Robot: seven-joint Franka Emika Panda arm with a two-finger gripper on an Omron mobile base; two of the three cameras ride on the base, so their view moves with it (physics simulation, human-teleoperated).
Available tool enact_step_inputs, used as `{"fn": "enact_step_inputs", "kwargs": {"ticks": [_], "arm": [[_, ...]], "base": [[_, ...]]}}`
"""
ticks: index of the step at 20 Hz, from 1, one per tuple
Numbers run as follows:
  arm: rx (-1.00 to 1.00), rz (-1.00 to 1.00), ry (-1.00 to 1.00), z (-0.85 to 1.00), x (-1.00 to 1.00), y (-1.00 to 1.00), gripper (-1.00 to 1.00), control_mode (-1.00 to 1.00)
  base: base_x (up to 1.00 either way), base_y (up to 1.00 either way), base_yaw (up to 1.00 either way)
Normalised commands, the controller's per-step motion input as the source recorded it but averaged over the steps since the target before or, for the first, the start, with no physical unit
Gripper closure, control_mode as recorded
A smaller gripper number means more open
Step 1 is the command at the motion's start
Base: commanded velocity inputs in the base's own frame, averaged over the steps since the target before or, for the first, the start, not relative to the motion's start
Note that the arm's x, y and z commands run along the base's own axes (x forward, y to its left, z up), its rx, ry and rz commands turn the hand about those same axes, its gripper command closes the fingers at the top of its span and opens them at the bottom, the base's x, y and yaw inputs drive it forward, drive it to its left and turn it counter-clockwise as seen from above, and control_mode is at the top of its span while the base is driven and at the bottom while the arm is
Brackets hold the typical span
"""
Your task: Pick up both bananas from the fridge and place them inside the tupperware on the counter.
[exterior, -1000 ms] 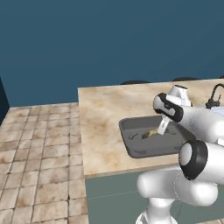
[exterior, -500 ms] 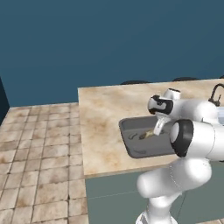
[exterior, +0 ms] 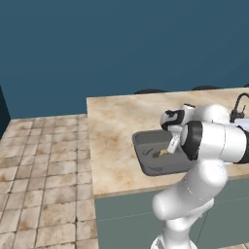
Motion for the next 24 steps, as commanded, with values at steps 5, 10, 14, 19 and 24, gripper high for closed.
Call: {"fn": "enact_step_inputs", "kwargs": {"ticks": [5,10,14,19,24], "arm": [[0.0,0.0,0.0,-0.36,0.16,0.0,1.0,-1.0],[0.0,0.0,0.0,-0.38,0.12,0.0,-1.0,-1.0],[0.0,0.0,0.0,-0.12,-0.01,0.0,-1.0,-1.0],[0.0,0.0,0.0,0.05,-0.12,0.0,-1.0,-1.0],[0.0,0.0,0.0,0.44,-0.4,0.0,-1.0,-1.0]], "base": [[0.0,0.0,0.0],[0.0,0.0,0.0],[0.0,0.0,0.0],[0.0,0.0,0.0],[0.0,0.0,0.0]]}}
